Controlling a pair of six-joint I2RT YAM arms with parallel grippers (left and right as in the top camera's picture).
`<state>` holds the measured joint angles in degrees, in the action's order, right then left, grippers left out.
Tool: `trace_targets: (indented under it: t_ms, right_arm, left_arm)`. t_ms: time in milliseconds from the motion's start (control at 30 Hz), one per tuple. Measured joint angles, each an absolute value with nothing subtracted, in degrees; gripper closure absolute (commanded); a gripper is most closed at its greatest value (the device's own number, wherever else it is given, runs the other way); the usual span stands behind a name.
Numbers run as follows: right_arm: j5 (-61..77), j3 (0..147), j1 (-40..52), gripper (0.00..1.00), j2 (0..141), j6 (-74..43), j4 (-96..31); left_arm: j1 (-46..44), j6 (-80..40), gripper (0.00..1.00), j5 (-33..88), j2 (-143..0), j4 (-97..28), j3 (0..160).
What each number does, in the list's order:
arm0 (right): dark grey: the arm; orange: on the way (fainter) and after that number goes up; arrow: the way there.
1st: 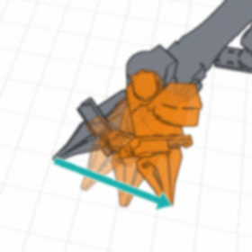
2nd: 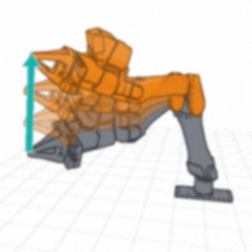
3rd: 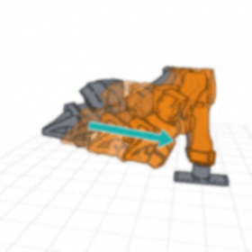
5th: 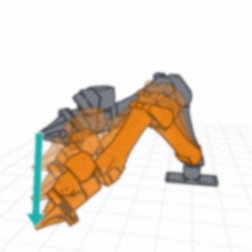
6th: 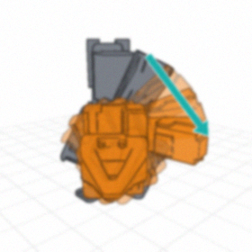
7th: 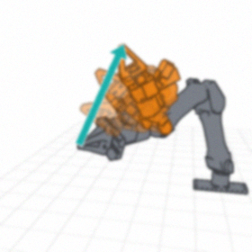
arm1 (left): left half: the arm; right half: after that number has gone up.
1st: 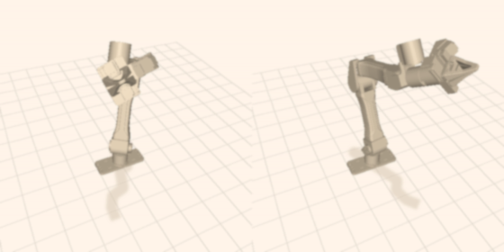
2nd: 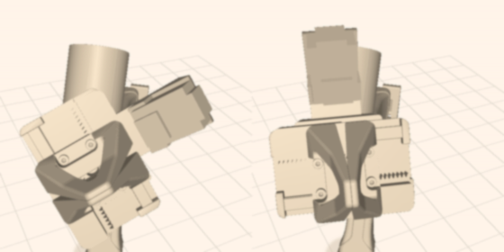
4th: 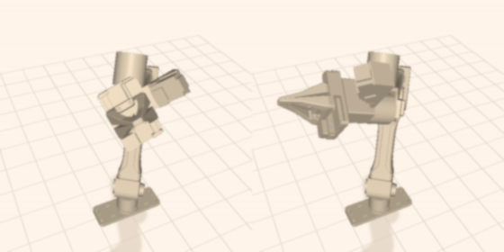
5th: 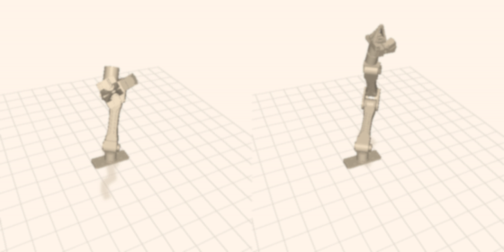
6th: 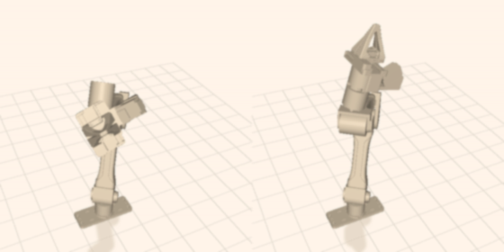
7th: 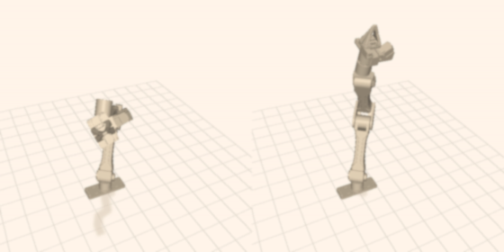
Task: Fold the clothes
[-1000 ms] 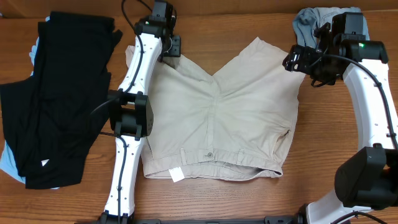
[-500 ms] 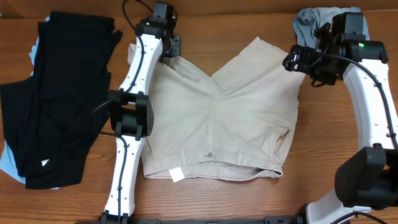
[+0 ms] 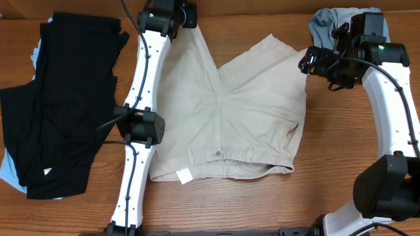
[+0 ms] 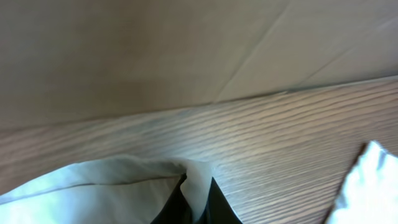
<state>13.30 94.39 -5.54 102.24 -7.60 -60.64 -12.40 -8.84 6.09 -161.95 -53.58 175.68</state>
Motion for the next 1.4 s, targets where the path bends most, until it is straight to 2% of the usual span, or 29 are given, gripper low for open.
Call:
trace_targets:
  t_ms: [67, 100, 300, 467, 700, 800, 1067, 1133, 1233, 1267, 1333, 1400]
  right_arm:
    - [13.3, 94.4, -5.5, 0.00, 102.2, -7.6, -60.6]
    - [13.3, 94.4, -5.5, 0.00, 102.2, -7.6, -60.6]
    - [13.3, 94.4, -5.5, 0.00, 102.2, -7.5, -60.4]
    - [14.3, 94.4, -5.5, 0.01, 102.2, -8.0, -62.2]
    - [14.9, 94.3, -4.3, 0.06, 102.2, -10.5, -74.3]
    - [14.8, 94.2, -1.5, 0.12, 102.2, -11.4, -78.6]
    - [9.4, 90.5, 11.6, 0.13, 102.1, -20.5, -82.9]
    - [8.2, 86.7, 15.0, 0.21, 101.5, -23.3, -81.3]
    - [7.2, 79.9, 19.0, 0.59, 99.6, -26.8, -77.8]
    - [7.0, 77.6, 20.1, 0.67, 98.7, -27.9, -76.5]
    - [6.8, 72.7, 22.7, 0.73, 96.7, -30.2, -73.8]
    - [6.5, 68.4, 25.0, 0.75, 95.2, -32.3, -70.1]
  left_arm:
    - [-12.7, -8.8, 0.15, 6.8, -161.9, -52.8, 175.7]
    - [-12.8, -8.7, 0.00, 7.0, -161.9, -52.7, 175.7]
    - [-13.0, -7.8, 0.00, 7.6, -161.9, -55.1, 175.7]
    - [-12.5, -7.3, 0.00, 7.8, -161.9, -63.8, 176.1]
    - [-10.2, -7.3, 0.00, 8.0, -157.2, -78.2, 176.5]
    - [-9.2, -6.9, 0.00, 7.9, -151.8, -82.1, 176.7]
    - [-8.5, -4.4, 0.00, 6.9, -136.9, -90.7, 178.6]
    - [-8.5, -4.1, 0.00, 5.1, -134.6, -93.3, 179.1]
    - [-8.5, -4.1, 0.00, 2.0, -133.2, -96.2, 179.3]
    - [-8.5, -4.0, 0.00, 1.0, -133.2, -96.5, 179.3]
    - [-8.4, -4.0, 0.00, -0.1, -133.4, -96.6, 179.1]
    - [-8.1, -4.0, 0.00, -1.0, -133.4, -96.7, 178.8]
